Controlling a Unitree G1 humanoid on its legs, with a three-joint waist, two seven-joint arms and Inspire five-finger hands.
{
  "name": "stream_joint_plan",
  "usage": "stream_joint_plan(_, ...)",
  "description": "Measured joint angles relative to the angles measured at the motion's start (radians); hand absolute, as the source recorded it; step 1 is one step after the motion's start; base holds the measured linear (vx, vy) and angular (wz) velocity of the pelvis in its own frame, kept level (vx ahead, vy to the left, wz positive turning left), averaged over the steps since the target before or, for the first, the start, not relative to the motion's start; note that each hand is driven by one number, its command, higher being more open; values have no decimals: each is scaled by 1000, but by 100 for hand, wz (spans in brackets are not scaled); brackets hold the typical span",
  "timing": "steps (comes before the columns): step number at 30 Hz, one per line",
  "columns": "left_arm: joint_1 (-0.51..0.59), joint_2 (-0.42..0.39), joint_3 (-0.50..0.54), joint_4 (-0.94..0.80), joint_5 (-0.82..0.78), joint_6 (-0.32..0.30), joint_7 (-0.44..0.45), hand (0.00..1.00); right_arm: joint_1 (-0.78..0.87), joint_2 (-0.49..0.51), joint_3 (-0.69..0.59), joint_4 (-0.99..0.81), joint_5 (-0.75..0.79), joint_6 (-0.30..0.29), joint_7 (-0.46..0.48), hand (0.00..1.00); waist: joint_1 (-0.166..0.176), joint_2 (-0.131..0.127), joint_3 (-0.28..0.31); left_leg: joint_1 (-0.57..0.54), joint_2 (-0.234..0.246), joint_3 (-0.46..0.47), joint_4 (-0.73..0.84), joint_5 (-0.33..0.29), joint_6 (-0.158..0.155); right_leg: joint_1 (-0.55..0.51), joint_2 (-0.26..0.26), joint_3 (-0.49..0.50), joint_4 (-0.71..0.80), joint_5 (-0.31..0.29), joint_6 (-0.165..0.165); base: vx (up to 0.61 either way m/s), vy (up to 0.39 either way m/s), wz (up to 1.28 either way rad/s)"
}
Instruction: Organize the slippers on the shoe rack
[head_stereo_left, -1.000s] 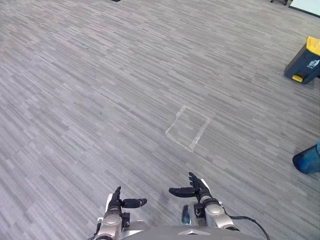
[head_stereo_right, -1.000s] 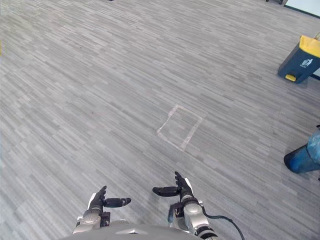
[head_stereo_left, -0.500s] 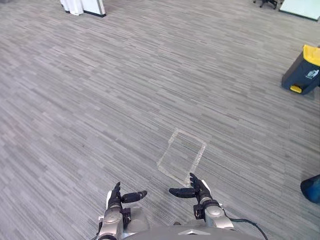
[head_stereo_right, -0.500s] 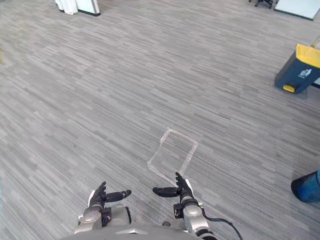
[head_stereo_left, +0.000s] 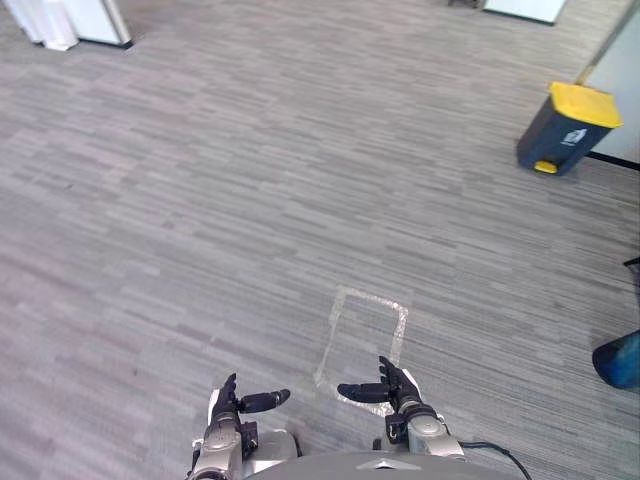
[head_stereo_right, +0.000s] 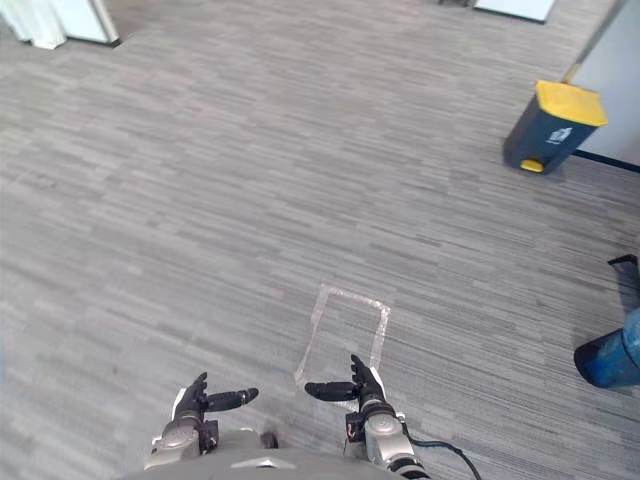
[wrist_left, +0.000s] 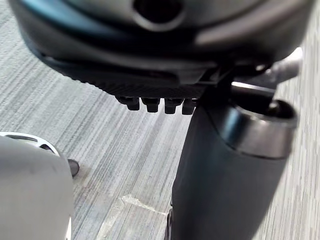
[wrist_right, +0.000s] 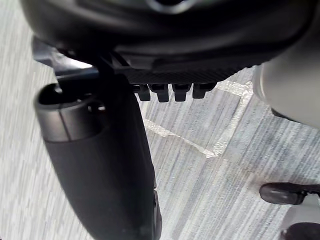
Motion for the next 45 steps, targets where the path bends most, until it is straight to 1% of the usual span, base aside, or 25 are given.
stream_joint_plan(2,3,1,-1,1,0,3,-6,100,-13,-3,6,1,-7,-1,2,100,-9,-3,-1,18,13,13,-4,-9,-16,-46,19,-89,-197,10,0,274,-31,-20)
stream_joint_plan(3,5,5,-1,1,-1,6,-9,100,-11,-5,7,4,-8,-1,3,100,-11,-15,-8,24,-5,13,-4,-20,-33,-47,35,-90,-324,79,-7,254,-85,-10)
stream_joint_plan(4,4,17,0,9,2,8,-17,100,-1,-11,14,19,-10,-7,4,100,-10,-50,-26,42,-34,-5,1,-52,-68,-43,44,-67,-417,162,-66,335,-138,-27)
stream_joint_plan(6,3,-6,2,21,4,8,-17,100,-8,-34,12,30,-19,-3,8,100,-10,5,-29,55,7,-14,43,-77,-86,-30,87,-56,-420,129,-66,291,-155,-39)
stream_joint_plan(7,4,-9,2,21,5,8,-18,100,-5,-35,9,26,-19,-6,8,100,-12,10,-26,50,16,-19,70,-79,-85,-23,94,-55,-425,124,-68,238,-147,-29)
stream_joint_plan(9,3,-24,16,17,5,8,-19,100,5,-36,-17,15,-20,-3,8,100,-14,24,-30,-27,66,-57,280,-91,-102,16,122,-49,-462,104,-68,294,-176,-20)
stream_joint_plan(10,5,-38,44,5,6,9,-25,100,24,-37,-16,-10,-20,4,7,100,-13,38,-32,-109,121,-103,492,-71,-118,63,158,-47,-495,93,-79,264,-147,-21)
stream_joint_plan(12,9,-41,53,-11,13,7,-31,100,44,-41,-17,-34,-19,3,0,100,-8,41,-31,-171,169,-121,664,-71,-123,107,191,-26,-512,75,-98,274,-61,-41)
stream_joint_plan(13,9,-44,69,-21,25,8,-33,100,48,-36,-36,-35,-18,4,-6,100,-8,35,-32,-201,169,-120,692,-97,-122,134,198,-3,-520,66,-104,304,-1,-59)
stream_joint_plan(16,8,-49,74,-31,23,7,-31,100,55,-37,-81,-35,-15,5,-15,100,-1,22,-33,-262,90,-178,518,-154,-114,156,195,87,-542,67,-95,255,83,-89)
stream_joint_plan(18,3,-49,75,-38,22,7,-31,100,58,-35,-104,-36,-5,11,-24,100,5,15,-28,-305,2,-325,348,-153,-115,177,182,174,-557,66,-77,299,185,-122)
stream_joint_plan(19,2,-50,74,-44,22,5,-31,100,62,-34,-114,-36,-5,12,-29,100,12,12,-26,-331,-38,-413,300,-140,-122,189,173,221,-562,61,-61,290,206,-129)
stream_joint_plan(21,2,-56,73,-43,21,3,-30,100,66,-36,-124,-36,-5,13,-29,100,15,24,-29,-330,-54,-460,240,-77,-130,197,174,269,-557,48,-32,286,274,-100)
stream_joint_plan(22,5,-58,74,-34,20,2,-26,100,75,-34,-134,-33,-5,12,-30,100,16,32,-41,-308,-50,-422,257,-5,-89,206,179,328,-544,22,1,283,298,-107)
stream_joint_plan(25,10,-40,74,-31,21,4,-25,100,92,2,-133,-41,-5,12,-24,100,22,0,-63,-266,-54,-287,248,-59,-53,179,137,400,-508,13,20,268,309,-132)
stream_joint_plan(27,10,-32,72,-23,21,8,-25,100,90,21,-132,-39,-5,13,-23,100,24,-11,-64,-210,-53,-202,203,-65,-40,145,114,364,-451,14,40,203,241,-124)
stream_joint_plan(30,4,-21,37,3,21,8,-23,100,65,21,-120,-7,-6,11,-17,100,22,-5,-59,-106,-54,-95,122,-59,-28,109,43,88,-360,14,49,174,145,-102)
stream_joint_plan(32,-11,-14,20,38,21,9,-24,100,33,21,-110,33,-16,11,-13,100,16,6,-51,-45,-33,-32,83,-63,-18,90,36,-127,-369,-4,9,145,-4,-104)
stream_joint_plan(33,-12,-13,19,40,21,10,-24,100,24,21,-110,38,-19,11,-13,100,16,6,-49,-39,-29,-17,78,-63,-18,79,38,-158,-381,-2,6,105,-55,-95)
stream_joint_plan(34,-14,-10,19,40,20,10,-26,100,15,20,-109,47,-19,11,-13,100,17,1,-45,-29,-30,12,74,-65,-21,54,34,-215,-427,40,-28,80,-52,-73)
stream_joint_plan(35,-18,-6,17,46,21,10,-28,100,5,13,-107,53,-19,13,-14,100,15,3,-39,-19,-29,17,73,-71,-29,50,36,-228,-426,66,-59,137,-65,-71)
stream_joint_plan(39,-36,-27,-18,60,23,15,-40,100,-10,-55,-105,59,-19,10,-14,100,-3,47,-17,8,-2,6,64,-67,-41,88,89,-206,-479,67,-64,138,-75,-28)
stream_joint_plan(41,-37,-22,-19,63,24,16,-42,100,-4,-68,-126,59,-15,10,-16,100,-9,42,-13,-5,16,4,129,-67,-47,123,106,-206,-521,67,-64,104,-110,-3)
stream_joint_plan(43,-40,-22,-8,51,24,16,-46,100,11,-76,-144,57,3,10,-24,100,-7,32,-5,-77,66,4,363,-65,-62,180,130,-188,-572,66,-66,87,-80,-15)
stream_joint_plan(45,-37,-29,13,35,23,16,-44,100,17,-80,-145,54,4,10,-29,100,0,39,-2,-147,112,0,553,-46,-76,203,153,-155,-582,58,-81,124,-25,-71)
